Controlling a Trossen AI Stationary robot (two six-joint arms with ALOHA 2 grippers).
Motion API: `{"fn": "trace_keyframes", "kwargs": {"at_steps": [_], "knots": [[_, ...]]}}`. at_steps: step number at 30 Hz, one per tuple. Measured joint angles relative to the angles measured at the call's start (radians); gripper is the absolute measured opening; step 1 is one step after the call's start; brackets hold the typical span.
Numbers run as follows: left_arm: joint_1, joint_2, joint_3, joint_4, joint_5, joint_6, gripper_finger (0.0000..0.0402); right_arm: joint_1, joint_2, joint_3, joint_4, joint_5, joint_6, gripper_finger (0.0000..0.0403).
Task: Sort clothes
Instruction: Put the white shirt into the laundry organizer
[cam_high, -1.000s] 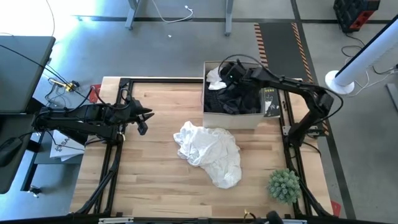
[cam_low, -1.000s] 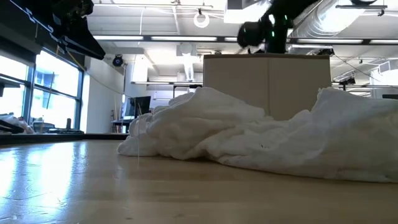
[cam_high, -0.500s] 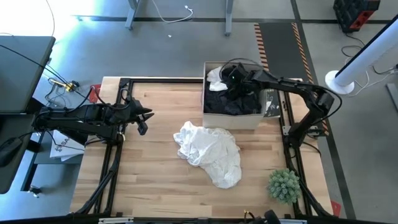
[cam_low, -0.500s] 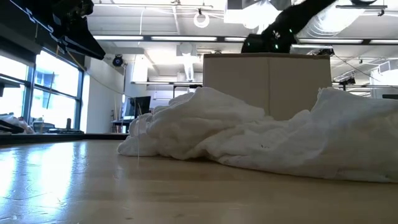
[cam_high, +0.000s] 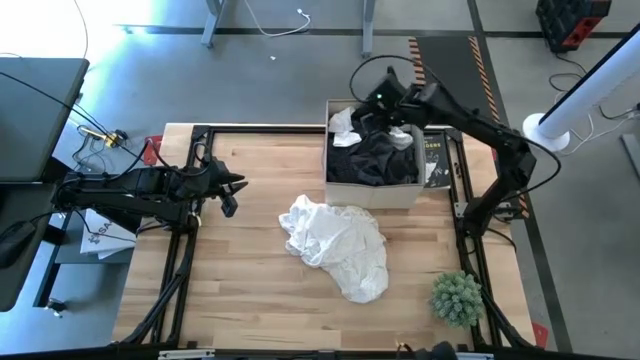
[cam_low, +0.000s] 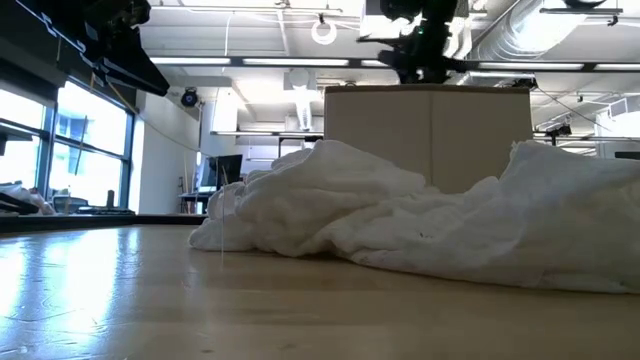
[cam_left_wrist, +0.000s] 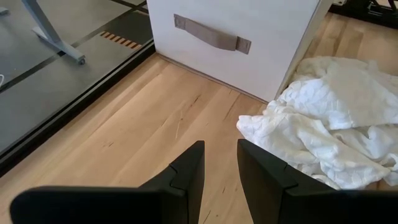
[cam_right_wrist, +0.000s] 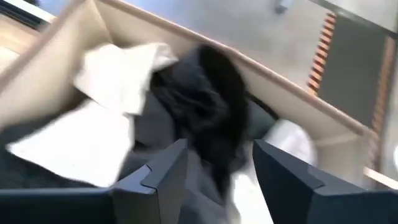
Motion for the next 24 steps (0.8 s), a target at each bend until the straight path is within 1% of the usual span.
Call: {"fn": "trace_keyframes", "kwargs": {"at_steps": [2, 5, 9, 11, 13, 15, 17, 20, 24], "knots": [[0.0, 0.0, 0.0, 0.0, 0.0, 0.0, 0.0093, -0.012, 0.005, -0.086, 0.111, -0.011, 0.002, 0.0171], [0.0, 0.0, 0.0, -0.001, 0.001, 0.0, 0.0093, -0.037, 0.015, -0.257, 0.31, -0.03, 0.04, 0.0167], [0.0, 0.0, 0.0, -0.001, 0.002, 0.0, 0.0093, -0.063, 0.064, -0.482, 0.516, -0.062, 0.104, 0.0159], [0.0, 0.0, 0.0, -0.001, 0.001, 0.0, 0.0093, -0.072, 0.088, -0.554, 0.594, -0.073, 0.121, 0.0155], [0.0, 0.0, 0.0, -0.001, 0.0, 0.0, 0.0093, -0.079, 0.093, -0.59, 0.633, -0.079, 0.124, 0.0151], [0.0, 0.0, 0.0, -0.001, -0.001, 0.0, 0.0093, -0.083, 0.095, -0.59, 0.634, -0.082, 0.112, 0.0149], [0.0, 0.0, 0.0, 0.0, -0.001, 0.0, 0.0093, -0.083, 0.082, -0.553, 0.594, -0.089, 0.074, 0.0149], [0.0, 0.0, 0.0, -0.001, -0.001, 0.0, 0.0093, -0.072, 0.055, -0.458, 0.503, -0.091, 0.029, 0.0149], [0.0, 0.0, 0.0, -0.002, -0.001, 0.0, 0.0093, -0.025, -0.01, -0.282, 0.339, -0.07, -0.004, 0.0148]]}}
